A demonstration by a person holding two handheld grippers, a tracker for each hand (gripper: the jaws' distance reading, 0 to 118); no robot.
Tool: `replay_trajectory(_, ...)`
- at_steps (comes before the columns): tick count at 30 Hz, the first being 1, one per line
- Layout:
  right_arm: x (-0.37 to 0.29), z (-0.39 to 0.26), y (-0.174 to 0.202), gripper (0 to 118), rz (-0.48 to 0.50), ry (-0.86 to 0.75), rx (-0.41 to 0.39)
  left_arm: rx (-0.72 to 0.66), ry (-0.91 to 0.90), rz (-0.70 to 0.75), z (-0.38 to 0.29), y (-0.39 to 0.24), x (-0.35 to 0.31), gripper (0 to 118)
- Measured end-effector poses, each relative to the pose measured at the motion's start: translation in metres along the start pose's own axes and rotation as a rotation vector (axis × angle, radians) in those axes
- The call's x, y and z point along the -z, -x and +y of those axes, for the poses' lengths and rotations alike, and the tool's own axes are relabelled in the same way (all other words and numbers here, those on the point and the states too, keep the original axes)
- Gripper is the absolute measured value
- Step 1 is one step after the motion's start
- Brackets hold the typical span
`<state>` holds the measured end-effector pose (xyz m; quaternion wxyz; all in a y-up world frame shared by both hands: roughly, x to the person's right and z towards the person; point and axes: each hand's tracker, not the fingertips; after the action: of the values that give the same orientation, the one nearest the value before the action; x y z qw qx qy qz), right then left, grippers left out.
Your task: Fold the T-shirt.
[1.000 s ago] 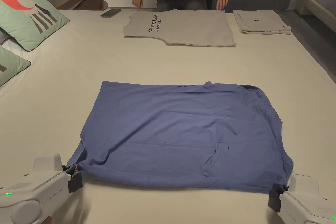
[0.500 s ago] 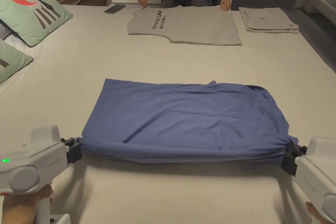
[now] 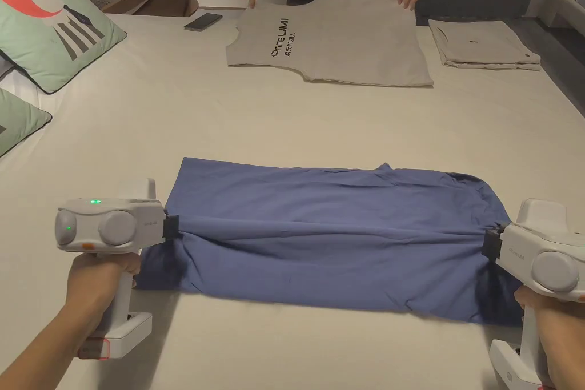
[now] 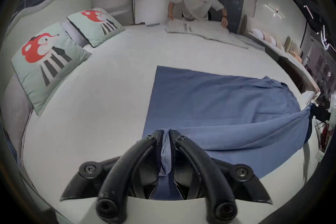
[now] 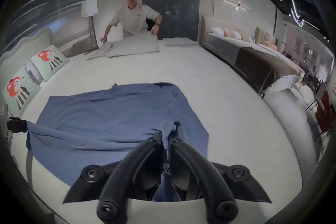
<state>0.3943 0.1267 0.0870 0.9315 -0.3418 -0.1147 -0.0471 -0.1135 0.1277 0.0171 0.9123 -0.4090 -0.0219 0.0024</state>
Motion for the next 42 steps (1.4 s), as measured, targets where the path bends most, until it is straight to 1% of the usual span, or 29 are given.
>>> replay_trajectory(3,0.033,-0.004,-0.002,5,-0.015,0.080,0.019,0.000,0.060,0.012,-0.001,-0.002,0.029,5)
replay_trajectory(6,0.056,-0.014,-0.005,5,-0.027,0.142,0.040,0.037,0.120,0.045,-0.007,-0.006,0.051,5)
replay_trajectory(11,0.053,-0.020,-0.003,6,-0.033,0.123,0.026,0.068,0.095,0.059,-0.010,-0.012,0.045,5)
replay_trajectory(12,0.049,-0.018,-0.004,9,-0.029,0.121,0.024,0.070,0.087,0.059,-0.010,-0.013,0.041,11)
replay_trajectory(13,0.043,-0.016,-0.002,19,-0.025,0.117,0.026,0.062,0.078,0.058,-0.010,-0.013,0.036,21)
replay_trajectory(14,0.034,-0.013,-0.001,37,-0.017,0.095,0.039,0.050,0.071,0.053,-0.008,-0.012,0.031,41)
replay_trajectory(15,0.027,-0.011,0.000,68,-0.013,0.071,0.042,0.045,0.065,0.047,-0.007,-0.012,0.026,75)
replay_trajectory(16,0.016,-0.007,0.001,87,-0.007,0.030,0.038,0.037,0.048,0.031,-0.005,-0.014,0.017,96)
replay_trajectory(17,0.004,-0.002,0.005,101,0.002,-0.006,0.033,0.032,0.019,0.014,-0.003,-0.016,0.008,109)
replay_trajectory(18,-0.008,0.001,0.007,105,0.014,-0.045,0.033,0.036,-0.025,0.006,0.001,-0.018,-0.004,109)
replay_trajectory(20,-0.041,0.009,0.013,105,0.043,-0.157,0.032,0.034,-0.153,-0.024,0.008,-0.027,-0.035,109)
replay_trajectory(23,-0.088,0.018,0.026,105,0.092,-0.290,0.019,0.029,-0.296,-0.067,0.015,-0.044,-0.083,109)
replay_trajectory(26,-0.130,0.018,0.038,105,0.118,-0.424,-0.018,0.033,-0.449,-0.094,0.010,-0.059,-0.128,109)
replay_trajectory(28,-0.154,0.015,0.047,105,0.104,-0.496,-0.059,0.043,-0.556,-0.069,0.001,-0.069,-0.152,109)
replay_trajectory(31,-0.174,0.005,0.058,105,0.055,-0.574,-0.119,0.057,-0.654,-0.028,-0.015,-0.082,-0.173,109)
replay_trajectory(32,-0.181,0.001,0.062,103,0.041,-0.598,-0.135,0.055,-0.677,-0.008,-0.021,-0.086,-0.177,109)
replay_trajectory(33,-0.184,-0.003,0.065,97,0.032,-0.615,-0.144,0.056,-0.701,-0.002,-0.026,-0.089,-0.180,108)
replay_trajectory(34,-0.186,-0.007,0.068,87,0.023,-0.628,-0.158,0.052,-0.732,0.000,-0.031,-0.091,-0.180,107)
replay_trajectory(35,-0.189,-0.011,0.071,73,0.014,-0.637,-0.172,0.062,-0.736,-0.012,-0.036,-0.093,-0.182,104)
replay_trajectory(36,-0.191,-0.014,0.073,50,-0.002,-0.637,-0.180,0.064,-0.752,-0.019,-0.041,-0.095,-0.184,86)
replay_trajectory(37,-0.188,-0.016,0.073,30,0.000,-0.638,-0.185,0.069,-0.758,-0.019,-0.044,-0.097,-0.185,61)
replay_trajectory(38,-0.188,-0.019,0.073,12,0.000,-0.638,-0.182,0.084,-0.747,-0.014,-0.045,-0.097,-0.181,28)
replay_trajectory(39,-0.188,-0.021,0.074,0,-0.005,-0.641,-0.178,0.093,-0.742,-0.010,-0.046,-0.099,-0.181,2)
replay_trajectory(42,-0.188,-0.022,0.070,0,0.017,-0.641,-0.162,0.108,-0.730,-0.027,-0.046,-0.096,-0.177,0)
